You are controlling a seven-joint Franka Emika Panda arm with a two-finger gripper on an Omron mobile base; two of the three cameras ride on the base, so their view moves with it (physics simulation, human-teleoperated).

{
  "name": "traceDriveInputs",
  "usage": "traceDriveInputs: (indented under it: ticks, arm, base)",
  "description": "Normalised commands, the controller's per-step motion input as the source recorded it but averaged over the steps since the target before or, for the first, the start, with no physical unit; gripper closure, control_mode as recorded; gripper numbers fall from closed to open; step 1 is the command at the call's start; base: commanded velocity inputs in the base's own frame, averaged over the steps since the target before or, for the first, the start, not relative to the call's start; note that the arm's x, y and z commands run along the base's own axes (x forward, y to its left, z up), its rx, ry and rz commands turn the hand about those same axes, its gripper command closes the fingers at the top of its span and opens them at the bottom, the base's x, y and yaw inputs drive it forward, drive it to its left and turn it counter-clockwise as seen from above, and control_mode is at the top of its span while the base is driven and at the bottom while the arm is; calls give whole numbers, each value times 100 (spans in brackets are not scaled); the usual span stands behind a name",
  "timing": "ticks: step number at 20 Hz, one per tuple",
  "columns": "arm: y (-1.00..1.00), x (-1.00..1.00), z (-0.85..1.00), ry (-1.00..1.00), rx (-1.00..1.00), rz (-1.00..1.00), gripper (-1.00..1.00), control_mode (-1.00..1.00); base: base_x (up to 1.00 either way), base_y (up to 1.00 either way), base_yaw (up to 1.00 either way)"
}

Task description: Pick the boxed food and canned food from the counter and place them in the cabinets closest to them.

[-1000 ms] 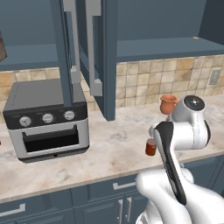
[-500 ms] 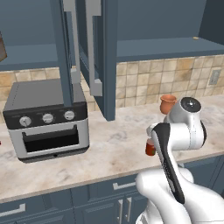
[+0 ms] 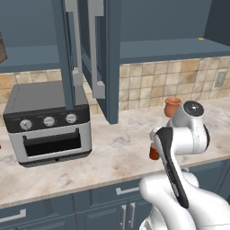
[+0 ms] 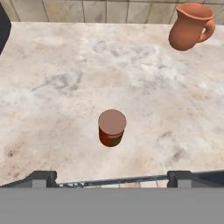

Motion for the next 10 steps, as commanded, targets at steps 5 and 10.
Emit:
traceDriveInputs:
  ticks: [5,10]
  arm:
    - [0,17,-30,0,0,0,-100,-100]
    - [0,20,-29,0,0,1,-100,-100]
  base:
    - [0,0,0]
    - [0,0,0]
